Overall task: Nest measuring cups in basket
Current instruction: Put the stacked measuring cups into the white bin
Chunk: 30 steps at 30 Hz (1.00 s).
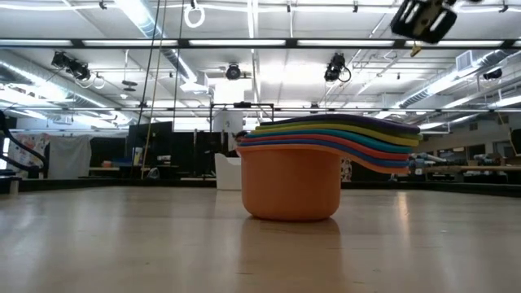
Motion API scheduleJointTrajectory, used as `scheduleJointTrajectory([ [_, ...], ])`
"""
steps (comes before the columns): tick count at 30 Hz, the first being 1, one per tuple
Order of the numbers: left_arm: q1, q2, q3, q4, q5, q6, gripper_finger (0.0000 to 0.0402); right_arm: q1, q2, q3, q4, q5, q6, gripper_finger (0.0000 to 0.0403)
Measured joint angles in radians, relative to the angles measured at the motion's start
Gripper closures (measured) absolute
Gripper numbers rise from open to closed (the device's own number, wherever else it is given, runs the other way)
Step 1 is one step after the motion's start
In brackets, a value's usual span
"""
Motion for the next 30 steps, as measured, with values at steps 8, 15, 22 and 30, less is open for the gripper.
scheduleJointTrajectory([
  [8, -0.001, 0.000, 0.000, 0.001, 0.001, -0.001, 0.0308, -0.001, 0.118, 0.000, -0.004, -0.143, -0.091, 0.0308],
  [15, -0.005, 0.000, 0.000, 0.001, 0.020, -0.002, 0.0308, -0.036, 0.116, 0.000, -0.016, -0.238, -0.077, 0.0304],
  [22, -0.005, -0.002, 0.000, 0.001, 0.021, -0.002, 0.0308, -0.087, 0.091, 0.000, -0.096, -0.145, -0.056, 0.0304],
  [30, -0.005, -0.002, 0.000, 0.009, 0.059, 0.058, 0.0308, -0.104, 0.092, 0.000, -0.075, -0.037, -0.098, 0.0302],
])
